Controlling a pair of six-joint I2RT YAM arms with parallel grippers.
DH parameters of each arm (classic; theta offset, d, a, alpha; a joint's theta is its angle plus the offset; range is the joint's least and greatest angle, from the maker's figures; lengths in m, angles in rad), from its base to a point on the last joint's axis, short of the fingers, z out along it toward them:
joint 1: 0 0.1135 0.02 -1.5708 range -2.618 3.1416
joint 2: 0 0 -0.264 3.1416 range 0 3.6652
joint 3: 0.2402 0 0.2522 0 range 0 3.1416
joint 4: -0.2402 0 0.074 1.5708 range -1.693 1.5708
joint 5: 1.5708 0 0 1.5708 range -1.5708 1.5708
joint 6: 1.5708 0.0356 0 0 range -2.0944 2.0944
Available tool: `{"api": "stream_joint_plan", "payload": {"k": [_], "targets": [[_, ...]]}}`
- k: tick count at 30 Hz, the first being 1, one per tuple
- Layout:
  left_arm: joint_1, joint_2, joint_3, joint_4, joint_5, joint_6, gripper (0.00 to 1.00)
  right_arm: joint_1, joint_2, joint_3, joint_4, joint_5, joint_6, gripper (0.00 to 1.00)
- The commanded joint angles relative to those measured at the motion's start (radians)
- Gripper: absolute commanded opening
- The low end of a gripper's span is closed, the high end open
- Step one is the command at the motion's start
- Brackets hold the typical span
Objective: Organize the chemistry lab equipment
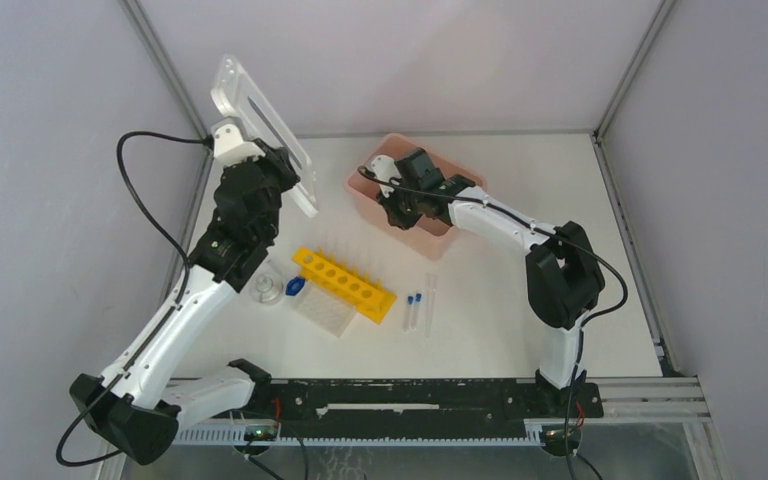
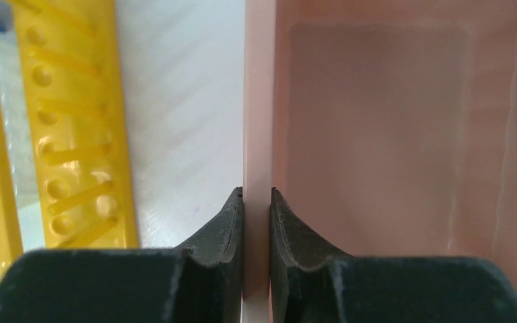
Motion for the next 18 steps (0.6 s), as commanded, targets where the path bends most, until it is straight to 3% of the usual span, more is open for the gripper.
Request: {"api": "stream_joint_plan", "payload": {"k": [1, 9, 18], "targets": [[0.000, 0.017, 0.102, 0.041, -0.028, 0.041, 0.00, 0.005, -0.060, 0.010, -0.002, -0.182, -0.144, 0.00], [0.001, 0.054, 0.142, 0.041, -0.048, 0.067, 0.00, 0.017, -0.101, -0.040, -0.017, -0.274, -0.221, 0.00], [0.005, 0.078, 0.165, 0.042, -0.063, 0.090, 0.00, 0.021, -0.144, -0.115, -0.013, -0.254, -0.291, 0.00]]}}
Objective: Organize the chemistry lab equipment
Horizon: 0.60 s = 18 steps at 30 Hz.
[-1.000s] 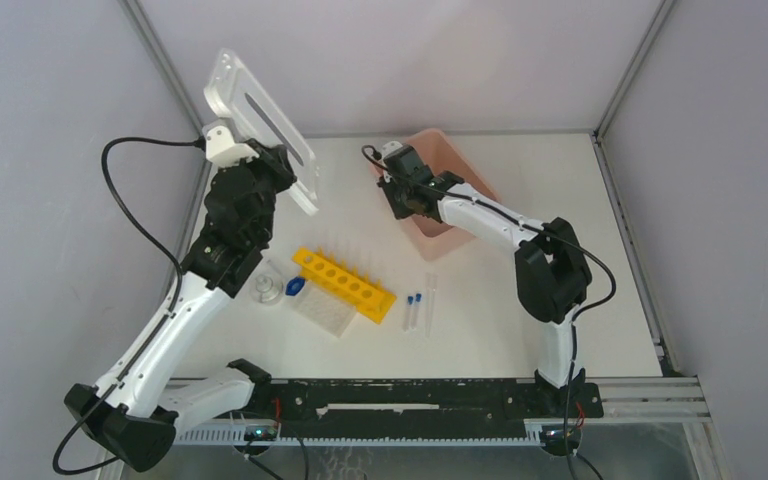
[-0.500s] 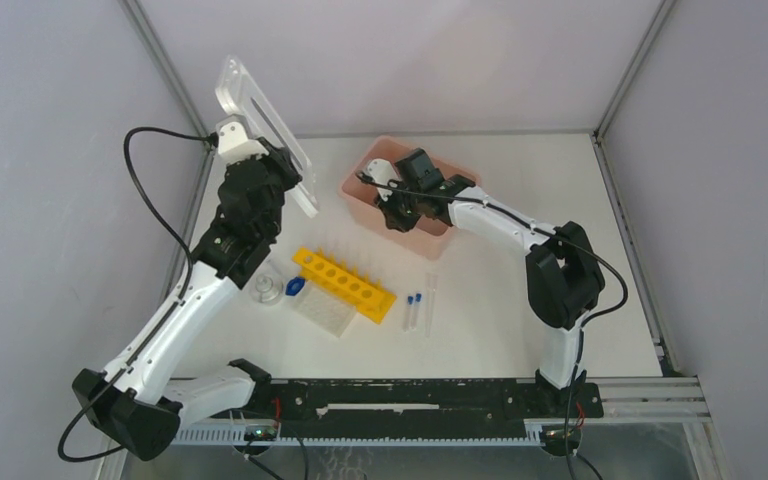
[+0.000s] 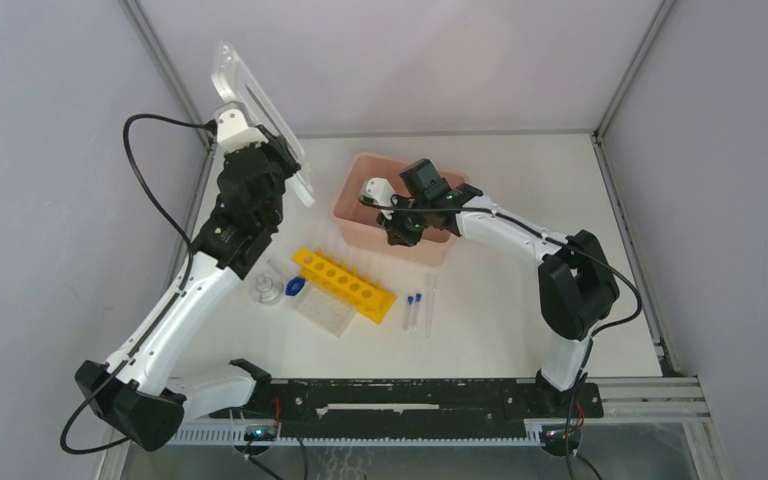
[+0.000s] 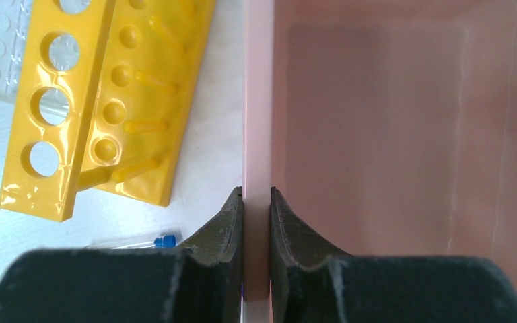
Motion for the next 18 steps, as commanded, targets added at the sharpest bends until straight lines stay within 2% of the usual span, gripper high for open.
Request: {"api": "stream_joint_plan", "payload": {"k": [1, 5, 7, 9, 12, 18], "targets": [[0.005, 0.005, 0.078, 0.055, -0.025, 0.037, 0.00, 0.006, -0.058, -0.017, 0.035, -0.023, -0.042, 0.05], [0.005, 0.015, 0.091, 0.054, -0.023, 0.044, 0.00, 0.005, -0.060, -0.031, 0.061, -0.020, -0.018, 0.25], [0.006, 0.015, 0.094, 0.054, -0.021, 0.045, 0.00, 0.002, -0.069, -0.039, 0.081, -0.024, 0.002, 0.40], [0.004, 0.013, 0.097, 0.053, -0.019, 0.043, 0.00, 0.001, -0.075, -0.039, 0.095, -0.019, 0.020, 0.49], [0.005, 0.009, 0.104, 0.046, -0.016, 0.043, 0.00, 0.004, -0.087, -0.039, 0.110, 0.002, 0.044, 0.69], [0.004, -0.003, 0.122, 0.041, -0.004, 0.051, 0.00, -0.006, -0.145, -0.039, 0.157, 0.045, 0.106, 0.73]]}}
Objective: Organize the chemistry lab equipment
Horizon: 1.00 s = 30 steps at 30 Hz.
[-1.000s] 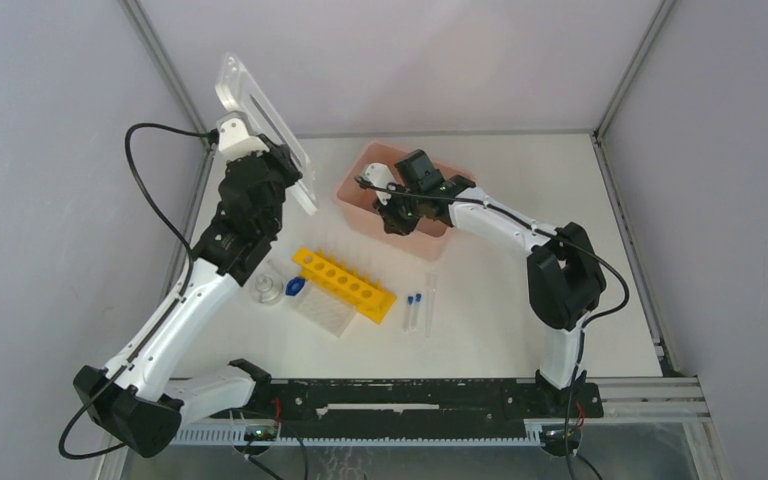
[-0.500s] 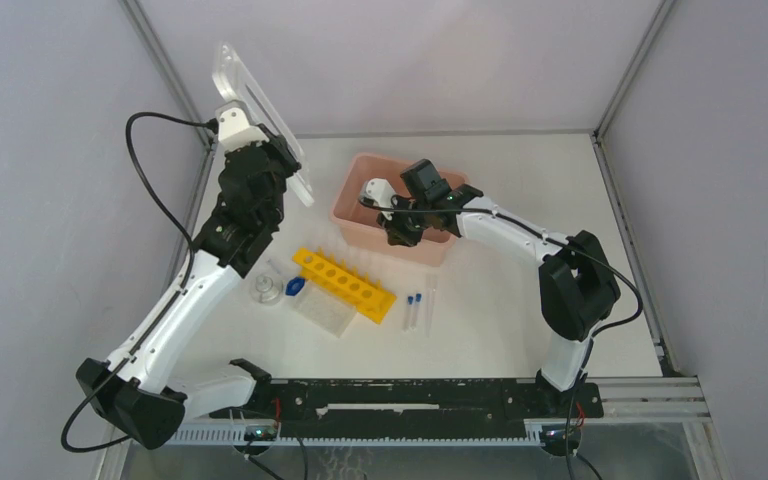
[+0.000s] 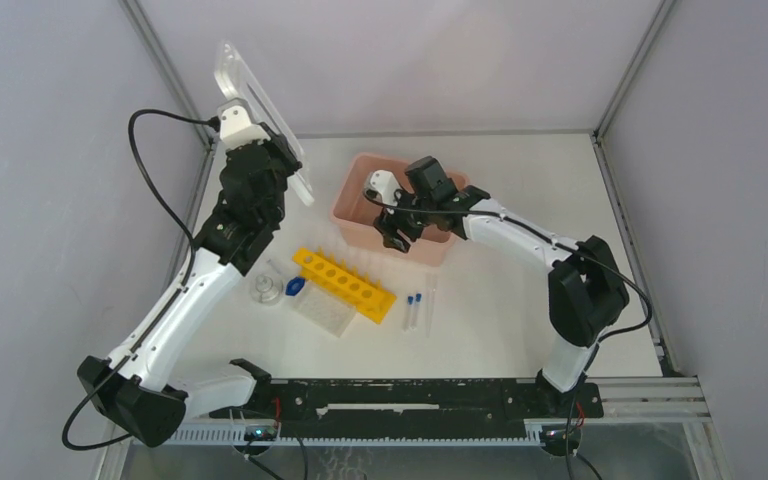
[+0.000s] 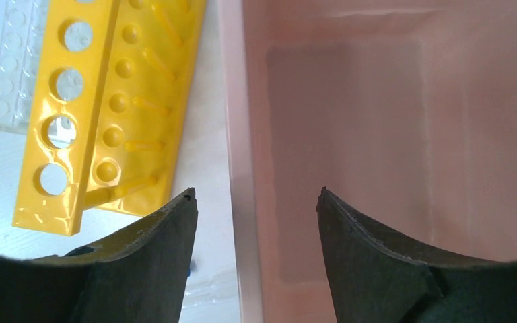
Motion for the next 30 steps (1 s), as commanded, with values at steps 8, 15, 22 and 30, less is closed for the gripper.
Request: {"api": "stream_joint_plan", "payload": {"k": [8, 15, 22, 30], "targets": [[0.005, -0.053, 0.140, 0.010, 0.050, 0.024, 0.00, -0.010, -0.239, 0.006, 0.128, 0.111, 0.164, 0.74], [0.005, -0.052, 0.178, 0.010, 0.295, -0.041, 0.00, -0.039, -0.417, -0.095, 0.305, 0.143, 0.438, 0.80], [0.005, -0.037, 0.210, 0.054, 0.523, -0.129, 0.00, -0.171, -0.547, -0.202, 0.481, -0.011, 0.759, 1.00], [0.005, -0.023, 0.192, 0.144, 0.750, -0.209, 0.00, -0.365, -0.506, -0.281, 0.767, -0.311, 1.159, 0.98]]}}
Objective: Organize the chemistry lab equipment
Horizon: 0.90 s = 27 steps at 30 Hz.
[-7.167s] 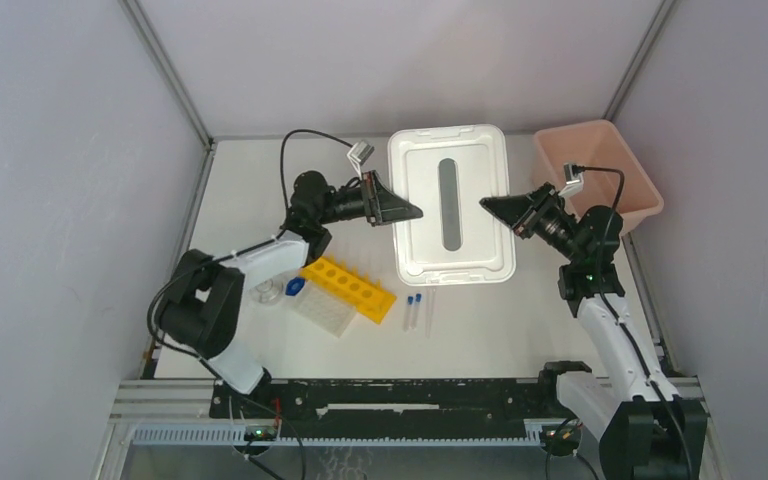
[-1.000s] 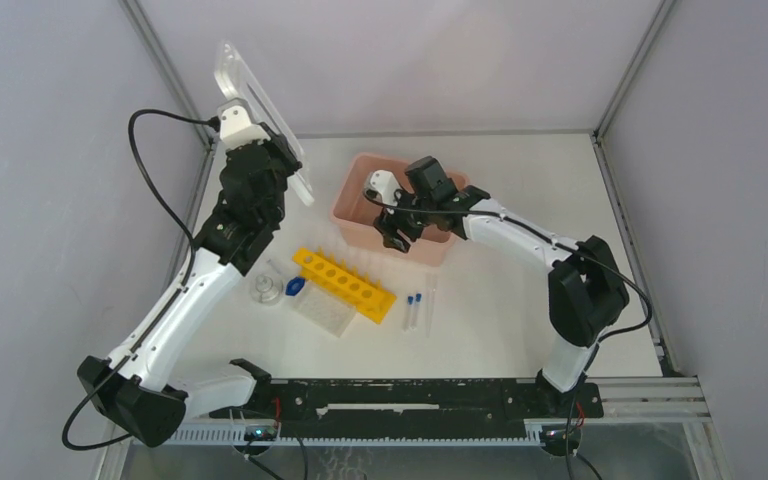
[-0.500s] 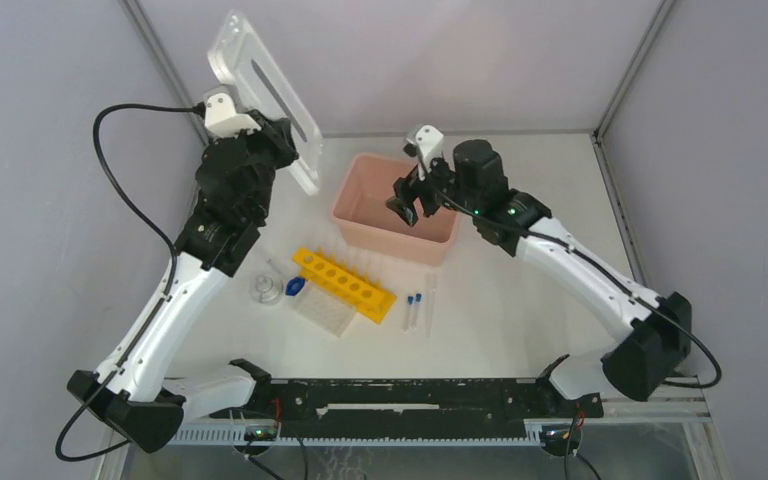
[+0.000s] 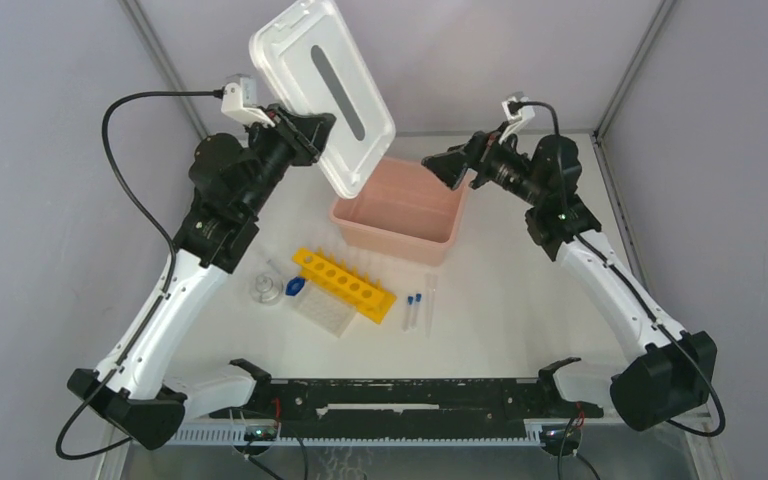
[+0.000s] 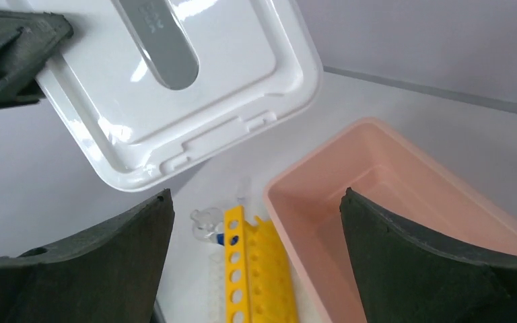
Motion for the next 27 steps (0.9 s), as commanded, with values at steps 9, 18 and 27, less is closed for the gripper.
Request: {"api": "stream_joint_plan", "payload": {"k": [9, 18, 27], "targets": [[0.003, 0.024, -0.006, 0.250, 0.336, -0.185, 0.00, -0.240, 0.110, -0.235, 0.870, -0.380, 0.805, 0.81], [0.003, 0.063, -0.065, 0.335, 0.427, -0.289, 0.00, -0.271, 0.112, -0.297, 1.079, -0.398, 0.913, 0.82], [0.008, 0.078, -0.109, 0.415, 0.473, -0.373, 0.00, -0.264, 0.157, -0.325, 1.165, -0.393, 0.954, 0.81]]}}
